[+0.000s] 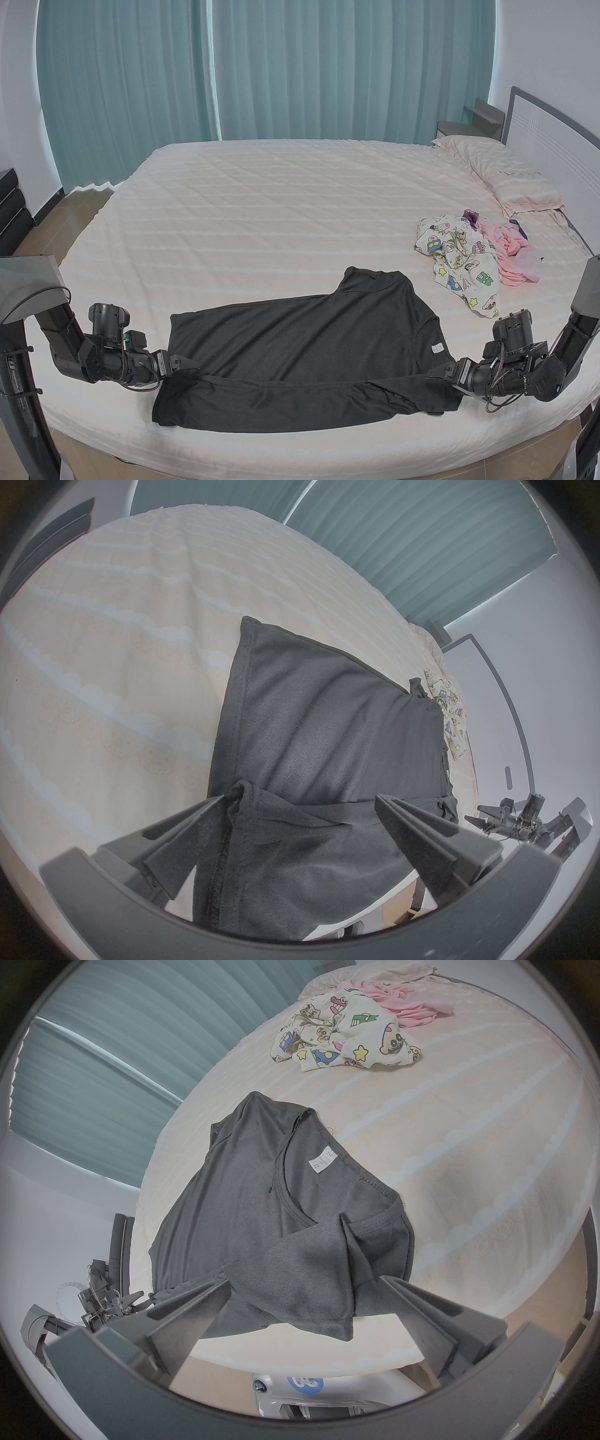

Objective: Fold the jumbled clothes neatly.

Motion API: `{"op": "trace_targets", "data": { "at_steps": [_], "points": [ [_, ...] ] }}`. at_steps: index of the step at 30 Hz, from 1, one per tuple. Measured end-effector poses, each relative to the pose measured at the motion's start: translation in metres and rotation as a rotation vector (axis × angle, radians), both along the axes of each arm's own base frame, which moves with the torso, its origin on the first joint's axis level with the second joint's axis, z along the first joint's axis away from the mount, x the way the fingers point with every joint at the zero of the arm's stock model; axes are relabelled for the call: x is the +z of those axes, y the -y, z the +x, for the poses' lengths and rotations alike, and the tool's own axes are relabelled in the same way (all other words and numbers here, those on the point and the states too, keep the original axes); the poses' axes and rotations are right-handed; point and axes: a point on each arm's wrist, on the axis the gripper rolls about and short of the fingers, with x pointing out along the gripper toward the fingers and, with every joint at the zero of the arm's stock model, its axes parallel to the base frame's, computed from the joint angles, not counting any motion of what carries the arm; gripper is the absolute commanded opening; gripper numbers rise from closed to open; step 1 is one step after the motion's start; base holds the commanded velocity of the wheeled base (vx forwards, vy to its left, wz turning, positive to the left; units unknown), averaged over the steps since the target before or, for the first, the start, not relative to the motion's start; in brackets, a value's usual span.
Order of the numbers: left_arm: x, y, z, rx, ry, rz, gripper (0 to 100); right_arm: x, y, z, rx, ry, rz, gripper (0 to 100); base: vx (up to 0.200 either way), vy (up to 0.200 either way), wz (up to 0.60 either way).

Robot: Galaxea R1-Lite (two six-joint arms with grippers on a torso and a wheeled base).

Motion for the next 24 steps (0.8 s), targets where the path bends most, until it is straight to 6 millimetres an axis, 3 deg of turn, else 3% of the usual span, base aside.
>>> {"op": "trace_targets", "data": {
  "at_steps": [1, 13, 24],
  "points": [
    [-0.001, 0.0, 0.0, 0.0, 0.0, 0.001, 0, 0.0, 0.0, 0.0, -0.001, 0.0, 0.0, 100, 0.0, 0.0, 0.0],
    [-0.005, -0.006, -0.005, 0.02, -0.023, 0.026, 0, 0.0, 0.001, 0.0, -0.006, 0.0, -0.005, 100, 0.0, 0.0, 0.0],
    [0.006, -0.007, -0.013, 0.019, 0.002, 0.035, 0, 0.005, 0.003, 0.006, -0.016, 0.092, 0.011, 100, 0.0, 0.0, 0.0]
  ]
}}
